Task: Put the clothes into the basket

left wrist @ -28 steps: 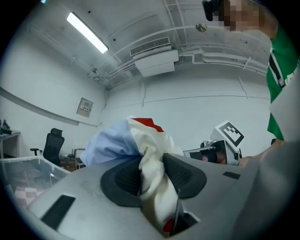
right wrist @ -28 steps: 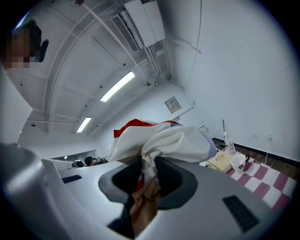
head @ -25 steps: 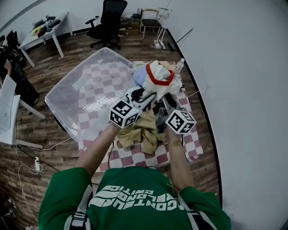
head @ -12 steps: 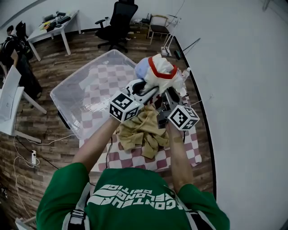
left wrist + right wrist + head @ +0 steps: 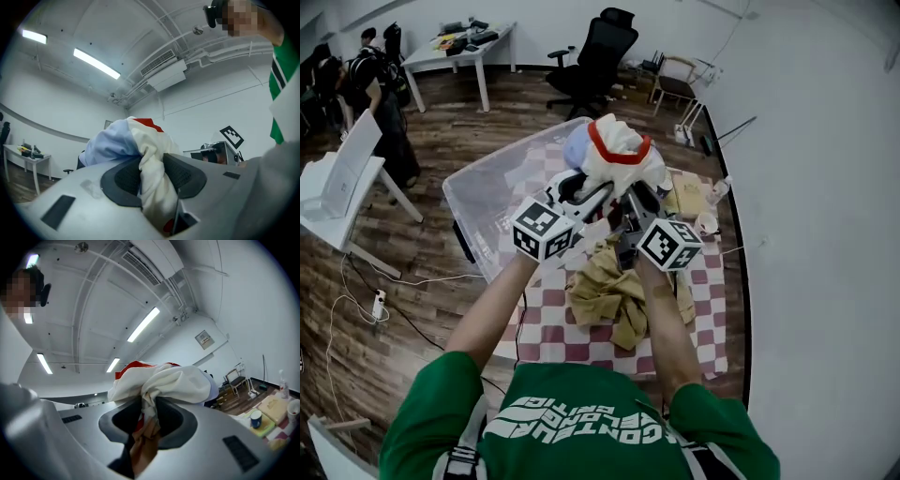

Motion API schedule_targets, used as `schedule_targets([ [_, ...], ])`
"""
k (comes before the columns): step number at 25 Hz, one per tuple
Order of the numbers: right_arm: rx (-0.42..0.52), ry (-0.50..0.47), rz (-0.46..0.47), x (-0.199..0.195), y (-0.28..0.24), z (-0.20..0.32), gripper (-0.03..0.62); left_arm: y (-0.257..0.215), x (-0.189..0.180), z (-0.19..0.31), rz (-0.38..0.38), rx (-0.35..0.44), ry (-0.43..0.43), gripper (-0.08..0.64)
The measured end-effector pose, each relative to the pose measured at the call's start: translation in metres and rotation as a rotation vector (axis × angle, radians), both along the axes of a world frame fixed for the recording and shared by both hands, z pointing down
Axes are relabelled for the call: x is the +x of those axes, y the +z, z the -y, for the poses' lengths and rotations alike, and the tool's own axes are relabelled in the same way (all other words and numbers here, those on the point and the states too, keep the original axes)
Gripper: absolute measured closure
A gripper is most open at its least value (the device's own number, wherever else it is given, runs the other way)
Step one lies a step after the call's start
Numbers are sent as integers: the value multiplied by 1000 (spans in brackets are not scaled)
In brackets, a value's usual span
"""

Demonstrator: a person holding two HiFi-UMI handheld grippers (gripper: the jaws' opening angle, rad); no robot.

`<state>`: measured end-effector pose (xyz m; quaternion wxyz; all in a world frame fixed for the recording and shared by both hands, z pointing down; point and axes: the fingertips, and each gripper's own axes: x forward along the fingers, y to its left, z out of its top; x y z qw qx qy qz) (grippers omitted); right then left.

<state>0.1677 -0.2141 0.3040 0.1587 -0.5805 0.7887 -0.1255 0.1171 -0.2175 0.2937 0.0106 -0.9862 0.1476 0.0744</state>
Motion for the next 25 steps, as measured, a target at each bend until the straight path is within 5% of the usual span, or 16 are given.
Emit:
schedule_targets([
  [14,-21,-311,-14,-153,10,67,499,10,-152,52,-13,-17,-304,417],
  [25,-135,-439,-56,-186,52,97,499,52,-183,78,25,-82,-381,417],
])
